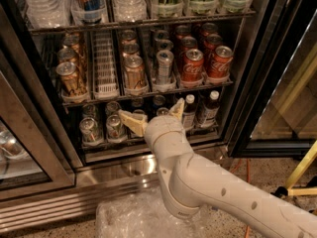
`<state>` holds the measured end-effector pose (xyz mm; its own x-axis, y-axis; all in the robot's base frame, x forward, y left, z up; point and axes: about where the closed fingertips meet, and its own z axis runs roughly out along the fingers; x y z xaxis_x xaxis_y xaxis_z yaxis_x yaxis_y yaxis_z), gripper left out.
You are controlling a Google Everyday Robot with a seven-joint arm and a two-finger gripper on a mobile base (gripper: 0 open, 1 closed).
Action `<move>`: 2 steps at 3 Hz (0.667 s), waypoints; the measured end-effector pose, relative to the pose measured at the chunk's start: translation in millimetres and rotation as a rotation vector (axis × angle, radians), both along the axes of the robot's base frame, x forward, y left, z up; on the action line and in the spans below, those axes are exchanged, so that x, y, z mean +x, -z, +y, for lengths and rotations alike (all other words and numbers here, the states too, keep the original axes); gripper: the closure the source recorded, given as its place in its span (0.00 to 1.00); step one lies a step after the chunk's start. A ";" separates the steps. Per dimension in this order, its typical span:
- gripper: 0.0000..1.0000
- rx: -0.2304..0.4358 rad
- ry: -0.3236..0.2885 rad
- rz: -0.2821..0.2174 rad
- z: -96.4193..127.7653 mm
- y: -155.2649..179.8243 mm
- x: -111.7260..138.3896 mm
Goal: Pick orange can from middle shelf of fridge
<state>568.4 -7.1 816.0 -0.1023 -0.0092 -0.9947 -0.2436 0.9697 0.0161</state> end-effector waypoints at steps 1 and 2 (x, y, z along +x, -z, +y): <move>0.00 0.020 -0.017 -0.010 12.4 -3.0 10.7; 0.00 0.020 -0.017 -0.010 12.5 -3.0 10.7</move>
Offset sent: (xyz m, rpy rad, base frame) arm 0.0116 0.0135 0.0070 0.0390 -0.0127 0.0305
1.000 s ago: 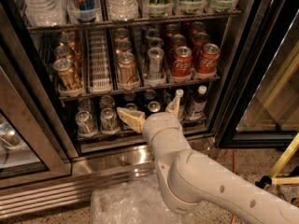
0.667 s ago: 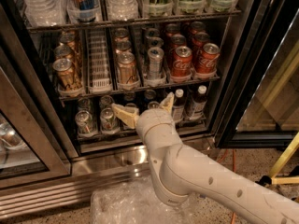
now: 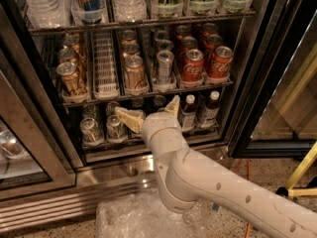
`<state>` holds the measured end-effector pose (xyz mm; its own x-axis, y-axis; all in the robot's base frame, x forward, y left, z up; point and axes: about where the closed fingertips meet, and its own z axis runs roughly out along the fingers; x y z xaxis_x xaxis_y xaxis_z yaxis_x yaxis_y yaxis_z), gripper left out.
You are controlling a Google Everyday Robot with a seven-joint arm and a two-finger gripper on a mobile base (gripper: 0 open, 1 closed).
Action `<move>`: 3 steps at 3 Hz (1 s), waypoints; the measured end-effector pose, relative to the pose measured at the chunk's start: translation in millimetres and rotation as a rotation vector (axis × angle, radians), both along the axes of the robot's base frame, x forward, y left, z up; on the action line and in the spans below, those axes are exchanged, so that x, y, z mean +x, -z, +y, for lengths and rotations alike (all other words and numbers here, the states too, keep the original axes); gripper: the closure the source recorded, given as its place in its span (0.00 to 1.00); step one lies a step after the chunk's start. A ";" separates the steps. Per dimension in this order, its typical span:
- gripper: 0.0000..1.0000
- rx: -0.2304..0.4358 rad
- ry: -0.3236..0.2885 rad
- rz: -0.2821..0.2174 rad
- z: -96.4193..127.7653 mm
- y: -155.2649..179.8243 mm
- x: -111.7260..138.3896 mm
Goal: Pick orange can from middle shelf of fridge
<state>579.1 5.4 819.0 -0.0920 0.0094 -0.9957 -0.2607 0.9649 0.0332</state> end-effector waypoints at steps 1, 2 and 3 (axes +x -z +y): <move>0.00 0.001 -0.008 -0.018 3.8 -2.5 -1.2; 0.00 0.058 -0.097 -0.011 36.3 -3.8 -14.0; 0.00 0.106 -0.175 -0.005 63.6 -7.5 -28.7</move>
Offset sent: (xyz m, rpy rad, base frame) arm -0.0344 0.0799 0.0071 0.1358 -0.0016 0.2232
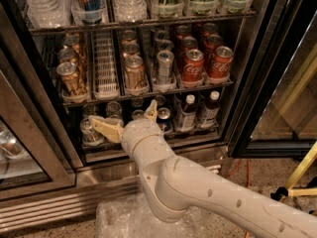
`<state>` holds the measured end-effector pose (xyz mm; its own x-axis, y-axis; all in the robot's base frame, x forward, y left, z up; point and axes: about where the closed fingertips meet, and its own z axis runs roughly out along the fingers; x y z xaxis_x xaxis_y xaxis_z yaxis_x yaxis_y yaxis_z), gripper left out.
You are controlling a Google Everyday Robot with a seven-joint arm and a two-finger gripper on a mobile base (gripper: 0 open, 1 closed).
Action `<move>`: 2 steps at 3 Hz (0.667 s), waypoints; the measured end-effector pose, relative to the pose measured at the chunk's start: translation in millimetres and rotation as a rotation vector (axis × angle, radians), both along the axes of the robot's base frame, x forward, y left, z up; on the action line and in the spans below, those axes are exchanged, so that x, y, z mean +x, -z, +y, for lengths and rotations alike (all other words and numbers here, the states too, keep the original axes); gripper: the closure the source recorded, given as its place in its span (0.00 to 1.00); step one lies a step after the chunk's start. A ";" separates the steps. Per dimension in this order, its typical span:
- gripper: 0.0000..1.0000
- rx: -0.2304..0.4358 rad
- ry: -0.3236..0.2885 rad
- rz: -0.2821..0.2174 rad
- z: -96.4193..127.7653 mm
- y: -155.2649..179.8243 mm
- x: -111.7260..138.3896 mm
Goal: Pick orange can from middle shelf of fridge
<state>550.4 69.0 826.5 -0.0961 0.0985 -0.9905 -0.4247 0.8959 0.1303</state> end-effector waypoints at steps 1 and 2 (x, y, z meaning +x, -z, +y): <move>0.00 0.034 -0.062 0.011 22.7 -3.6 -15.6; 0.00 0.056 -0.104 0.018 37.8 -6.1 -26.5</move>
Offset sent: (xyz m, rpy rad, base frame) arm -0.0349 0.0479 0.0077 0.0723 0.0240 0.1334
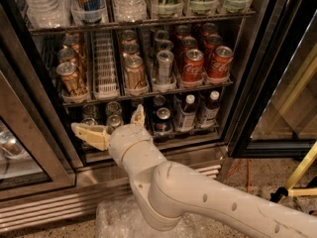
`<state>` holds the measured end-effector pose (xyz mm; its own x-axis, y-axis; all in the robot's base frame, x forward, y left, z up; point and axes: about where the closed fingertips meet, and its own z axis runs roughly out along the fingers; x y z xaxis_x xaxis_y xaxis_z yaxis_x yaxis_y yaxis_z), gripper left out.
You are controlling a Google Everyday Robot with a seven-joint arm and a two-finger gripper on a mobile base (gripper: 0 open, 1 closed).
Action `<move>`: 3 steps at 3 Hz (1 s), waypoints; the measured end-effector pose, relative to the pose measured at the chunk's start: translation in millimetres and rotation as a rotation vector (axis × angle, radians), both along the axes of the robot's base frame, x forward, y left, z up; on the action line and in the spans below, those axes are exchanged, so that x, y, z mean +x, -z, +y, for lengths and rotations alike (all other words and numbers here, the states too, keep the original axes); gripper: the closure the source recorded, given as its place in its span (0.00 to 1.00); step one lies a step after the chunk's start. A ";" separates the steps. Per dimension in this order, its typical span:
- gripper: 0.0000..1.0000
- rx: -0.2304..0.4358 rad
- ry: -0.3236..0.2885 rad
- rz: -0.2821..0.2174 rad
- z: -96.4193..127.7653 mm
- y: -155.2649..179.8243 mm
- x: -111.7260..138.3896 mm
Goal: Pick orange can from middle shelf of fridge
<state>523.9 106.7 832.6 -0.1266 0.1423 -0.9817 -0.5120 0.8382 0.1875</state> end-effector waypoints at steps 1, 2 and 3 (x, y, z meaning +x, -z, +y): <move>0.00 -0.004 0.013 -0.003 -2.0 0.5 0.9; 0.00 -0.004 0.014 -0.003 -2.1 0.6 0.9; 0.00 -0.044 0.095 -0.022 -17.0 3.8 6.2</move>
Offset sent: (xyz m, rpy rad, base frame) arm 0.0018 -0.0055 -0.0016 -0.0094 -0.0065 -0.0315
